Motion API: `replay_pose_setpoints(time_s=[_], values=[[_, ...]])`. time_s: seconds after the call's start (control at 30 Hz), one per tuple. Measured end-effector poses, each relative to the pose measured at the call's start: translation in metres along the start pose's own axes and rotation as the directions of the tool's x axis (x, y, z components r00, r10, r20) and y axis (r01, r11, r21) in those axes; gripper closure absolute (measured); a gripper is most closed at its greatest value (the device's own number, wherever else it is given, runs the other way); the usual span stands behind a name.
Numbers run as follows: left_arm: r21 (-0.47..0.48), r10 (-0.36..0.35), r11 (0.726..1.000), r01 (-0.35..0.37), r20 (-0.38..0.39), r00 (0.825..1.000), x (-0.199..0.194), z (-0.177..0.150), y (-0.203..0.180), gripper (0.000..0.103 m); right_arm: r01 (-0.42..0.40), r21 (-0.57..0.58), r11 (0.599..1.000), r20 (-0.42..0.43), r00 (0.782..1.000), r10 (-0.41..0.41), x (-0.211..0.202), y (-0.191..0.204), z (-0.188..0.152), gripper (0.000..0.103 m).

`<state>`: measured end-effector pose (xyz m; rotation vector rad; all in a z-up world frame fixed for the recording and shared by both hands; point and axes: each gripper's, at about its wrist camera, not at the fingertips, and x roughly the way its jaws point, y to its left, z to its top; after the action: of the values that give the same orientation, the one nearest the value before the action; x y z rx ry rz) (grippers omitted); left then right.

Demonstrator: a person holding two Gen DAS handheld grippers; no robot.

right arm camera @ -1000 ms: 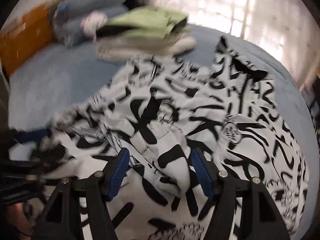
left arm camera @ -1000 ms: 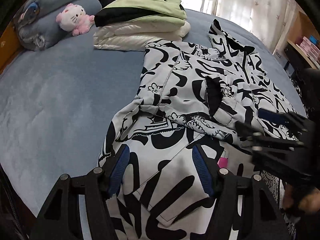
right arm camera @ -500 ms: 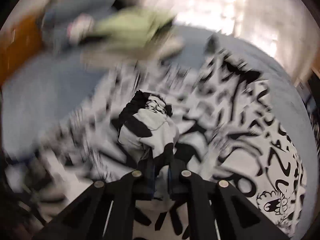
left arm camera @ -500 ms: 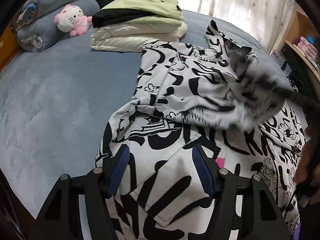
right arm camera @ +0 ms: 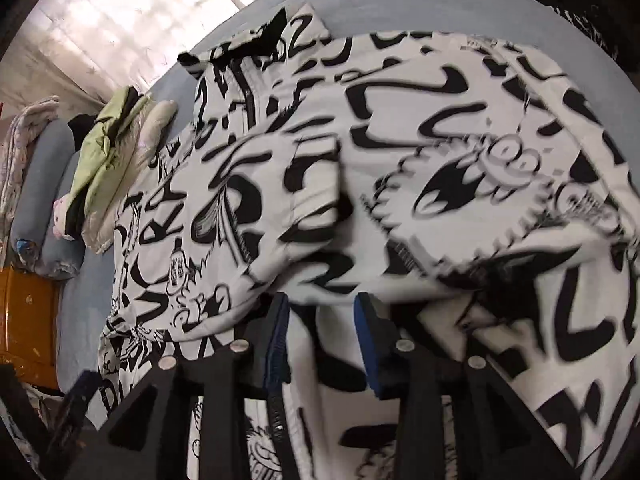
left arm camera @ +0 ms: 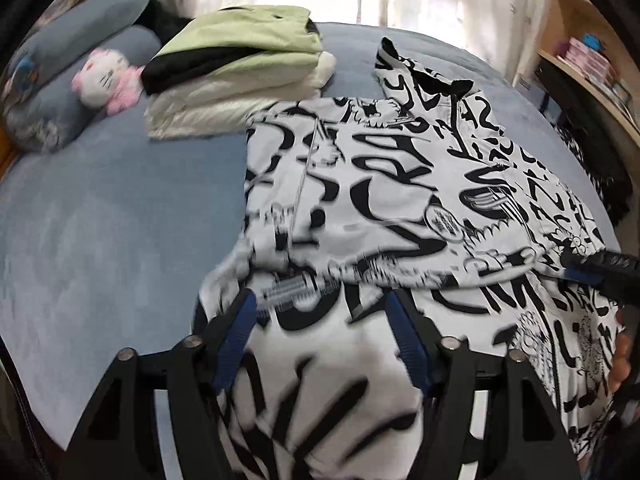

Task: Fold large clothes

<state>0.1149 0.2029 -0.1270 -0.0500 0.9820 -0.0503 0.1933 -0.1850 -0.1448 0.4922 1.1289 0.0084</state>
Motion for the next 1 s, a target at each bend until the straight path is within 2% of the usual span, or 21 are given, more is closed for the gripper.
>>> replay_pose_setpoints(time_s=[0.07, 0.13, 0.27, 0.33, 0.53, 0.6, 0.63, 0.7, 0.73, 0.77, 0.8, 0.87, 0.93, 0.97, 1.0], values=[[0.015, 0.005, 1.0, -0.005, 0.001, 1.0, 0.01, 0.019, 0.004, 0.029, -0.026, -0.013, 1.0, 0.013, 1.0, 0.026, -0.002, 0.002, 0.015, 0.053], [0.016, -0.016, 1.0, 0.016, -0.02, 1.0, 0.028, 0.04, 0.01, 0.027, -0.039, -0.033, 0.999, 0.013, 0.999, 0.039, 0.002, 0.006, 0.032, 0.048], [-0.029, -0.007, 1.0, 0.005, -0.083, 0.997, 0.075, 0.078, 0.031, 0.027, -0.013, -0.065, 0.998, 0.004, 1.0, 0.014, 0.031, 0.017, 0.065, 0.048], [-0.048, 0.001, 0.999, -0.006, -0.096, 0.995, 0.094, 0.089, 0.041, 0.027, -0.034, -0.06, 0.998, -0.026, 0.999, 0.033, 0.049, 0.016, 0.075, 0.048], [-0.117, 0.05, 0.99, -0.073, -0.188, 0.981, 0.156, 0.11, 0.068, 0.027, -0.043, -0.136, 0.99, -0.043, 0.998, 0.037, 0.081, 0.029, 0.08, 0.048], [-0.149, 0.027, 0.987, -0.059, -0.208, 0.978, 0.169, 0.109, 0.074, 0.026, -0.036, -0.189, 0.981, -0.021, 0.999, 0.033, 0.083, 0.037, 0.079, 0.055], [-0.161, 0.018, 0.986, -0.052, -0.205, 0.979, 0.172, 0.11, 0.075, 0.026, -0.037, -0.212, 0.977, -0.021, 0.999, 0.034, 0.083, 0.04, 0.077, 0.069], [-0.171, 0.014, 0.984, -0.046, -0.186, 0.982, 0.174, 0.112, 0.075, 0.026, -0.003, -0.255, 0.967, 0.012, 1.0, 0.006, 0.08, 0.047, 0.075, 0.072], [-0.174, 0.015, 0.984, -0.047, -0.181, 0.983, 0.174, 0.112, 0.075, 0.033, 0.007, -0.273, 0.962, 0.024, 1.0, -0.001, 0.079, 0.05, 0.074, 0.076], [-0.179, -0.001, 0.984, -0.028, -0.161, 0.987, 0.173, 0.114, 0.073, 0.065, 0.026, -0.304, 0.952, 0.05, 0.999, -0.012, 0.076, 0.056, 0.072, 0.077], [-0.181, -0.018, 0.983, -0.009, -0.147, 0.989, 0.172, 0.115, 0.072, 0.082, 0.039, -0.322, 0.946, 0.068, 0.998, -0.018, 0.074, 0.059, 0.072, 0.077], [-0.193, 0.027, 0.98, -0.047, -0.106, 0.994, 0.164, 0.116, 0.069, 0.094, 0.056, -0.376, 0.925, 0.135, 0.991, -0.005, 0.063, 0.073, 0.071, 0.078], [-0.21, 0.048, 0.976, -0.051, -0.018, 0.999, 0.149, 0.113, 0.068, 0.097, 0.037, -0.404, 0.914, 0.18, 0.983, 0.04, 0.051, 0.083, 0.072, 0.079], [-0.216, 0.057, 0.975, -0.046, 0.045, 0.997, 0.139, 0.109, 0.068, 0.098, 0.019, -0.422, 0.907, 0.218, 0.973, 0.081, 0.041, 0.09, 0.073, 0.079], [-0.218, 0.068, 0.975, -0.05, 0.077, 0.995, 0.133, 0.105, 0.068, 0.098, 0.012, -0.43, 0.903, 0.236, 0.967, 0.099, 0.037, 0.094, 0.075, 0.079]])
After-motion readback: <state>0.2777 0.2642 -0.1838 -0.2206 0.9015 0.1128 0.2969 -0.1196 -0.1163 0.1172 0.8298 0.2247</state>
